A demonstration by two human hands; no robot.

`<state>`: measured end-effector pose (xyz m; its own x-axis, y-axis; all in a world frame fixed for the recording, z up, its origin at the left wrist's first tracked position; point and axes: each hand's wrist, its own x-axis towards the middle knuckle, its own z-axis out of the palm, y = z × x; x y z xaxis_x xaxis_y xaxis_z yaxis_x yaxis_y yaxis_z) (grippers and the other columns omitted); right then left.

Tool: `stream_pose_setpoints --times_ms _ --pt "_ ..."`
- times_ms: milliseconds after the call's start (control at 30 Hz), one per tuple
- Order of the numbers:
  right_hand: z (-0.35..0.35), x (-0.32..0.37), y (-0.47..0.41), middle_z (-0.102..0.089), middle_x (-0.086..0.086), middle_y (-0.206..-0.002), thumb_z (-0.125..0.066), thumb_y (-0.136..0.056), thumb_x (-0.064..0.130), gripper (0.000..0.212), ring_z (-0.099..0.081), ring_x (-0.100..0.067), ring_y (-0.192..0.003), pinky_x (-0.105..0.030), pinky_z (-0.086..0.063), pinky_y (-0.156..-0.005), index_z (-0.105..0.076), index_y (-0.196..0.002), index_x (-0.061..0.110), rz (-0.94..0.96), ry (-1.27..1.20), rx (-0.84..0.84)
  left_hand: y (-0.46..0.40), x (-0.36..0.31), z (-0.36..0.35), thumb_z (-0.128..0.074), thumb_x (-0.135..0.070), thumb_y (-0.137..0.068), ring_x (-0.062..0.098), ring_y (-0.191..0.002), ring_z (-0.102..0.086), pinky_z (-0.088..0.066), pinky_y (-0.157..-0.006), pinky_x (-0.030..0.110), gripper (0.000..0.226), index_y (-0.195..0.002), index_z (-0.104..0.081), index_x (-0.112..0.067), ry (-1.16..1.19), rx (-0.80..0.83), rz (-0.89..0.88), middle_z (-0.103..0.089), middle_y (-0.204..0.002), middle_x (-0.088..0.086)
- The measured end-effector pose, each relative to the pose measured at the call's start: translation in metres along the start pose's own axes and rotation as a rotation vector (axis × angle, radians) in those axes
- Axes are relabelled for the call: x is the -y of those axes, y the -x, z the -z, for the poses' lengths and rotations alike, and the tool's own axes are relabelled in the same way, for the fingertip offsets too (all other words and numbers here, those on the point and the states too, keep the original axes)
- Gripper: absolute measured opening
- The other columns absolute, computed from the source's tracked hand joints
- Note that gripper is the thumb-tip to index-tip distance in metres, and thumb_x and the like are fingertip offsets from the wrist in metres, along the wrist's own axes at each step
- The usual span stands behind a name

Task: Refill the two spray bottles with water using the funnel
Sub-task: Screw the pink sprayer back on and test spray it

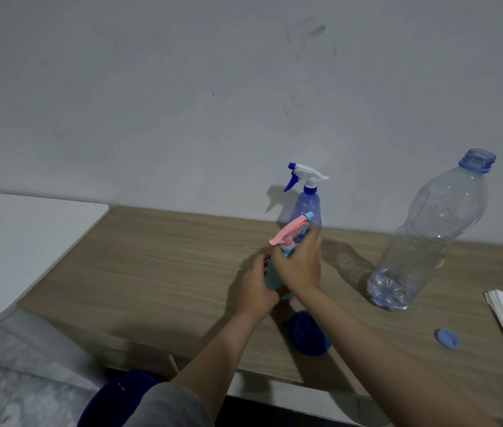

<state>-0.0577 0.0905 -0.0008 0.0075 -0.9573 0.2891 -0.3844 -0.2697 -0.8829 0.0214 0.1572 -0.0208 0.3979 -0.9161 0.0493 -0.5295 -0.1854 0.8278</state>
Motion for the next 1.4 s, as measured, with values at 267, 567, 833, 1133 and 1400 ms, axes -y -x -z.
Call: stream_pose_setpoints --times_ms 267,567,833,1133,1400 --pt "-0.021 0.004 -0.005 -0.057 -0.012 -0.102 -0.055 -0.092 0.018 0.044 -0.060 -0.029 -0.084 -0.039 -0.048 -0.067 -0.039 -0.132 0.008 0.083 -0.010 0.032 0.006 0.024 0.024 -0.071 -0.026 -0.079 0.017 -0.118 -0.054 -0.046 -0.091 0.026 0.062 -0.135 -0.045 -0.017 -0.109 0.026 -0.057 -0.057 -0.130 0.004" --pt "-0.044 0.063 -0.005 -0.057 -0.014 -0.066 -0.054 -0.088 0.015 0.014 -0.057 -0.028 -0.061 -0.040 -0.047 -0.059 -0.051 -0.077 0.006 0.154 0.007 0.407 0.026 0.106 0.122 -0.053 -0.046 -0.088 0.025 -0.126 -0.042 -0.033 -0.104 0.033 0.062 -0.138 -0.039 -0.011 -0.555 -0.164 -0.016 -0.046 -0.136 0.009" --pt "-0.066 0.040 0.061 -0.046 0.003 -0.048 -0.052 -0.083 0.023 0.033 -0.042 -0.014 -0.046 -0.028 -0.029 -0.047 -0.045 -0.053 0.014 -0.065 0.226 0.743 0.066 0.156 0.165 -0.040 -0.056 -0.082 0.042 -0.121 -0.052 -0.045 -0.099 0.049 0.079 -0.130 -0.051 0.006 -0.730 -0.246 0.060 -0.051 -0.131 0.032" --pt "-0.072 0.037 0.081 -0.056 -0.002 -0.065 -0.052 -0.085 0.026 0.024 -0.051 -0.014 -0.059 -0.026 -0.033 -0.051 -0.056 -0.065 0.015 -0.229 0.299 0.846 0.081 0.181 0.164 -0.054 -0.058 -0.083 0.033 -0.133 -0.040 -0.035 -0.107 0.047 0.076 -0.139 -0.040 -0.009 -0.767 -0.218 0.202 -0.041 -0.144 0.022" --pt "-0.092 0.045 0.114 -0.054 -0.002 -0.067 -0.050 -0.086 0.033 0.023 -0.051 -0.016 -0.061 -0.026 -0.035 -0.052 -0.055 -0.070 0.017 -0.228 0.274 1.011 0.092 0.192 0.166 -0.045 -0.064 -0.085 0.032 -0.140 -0.029 -0.027 -0.110 0.052 0.078 -0.143 -0.031 -0.013 -0.728 -0.204 0.262 -0.031 -0.151 0.018"
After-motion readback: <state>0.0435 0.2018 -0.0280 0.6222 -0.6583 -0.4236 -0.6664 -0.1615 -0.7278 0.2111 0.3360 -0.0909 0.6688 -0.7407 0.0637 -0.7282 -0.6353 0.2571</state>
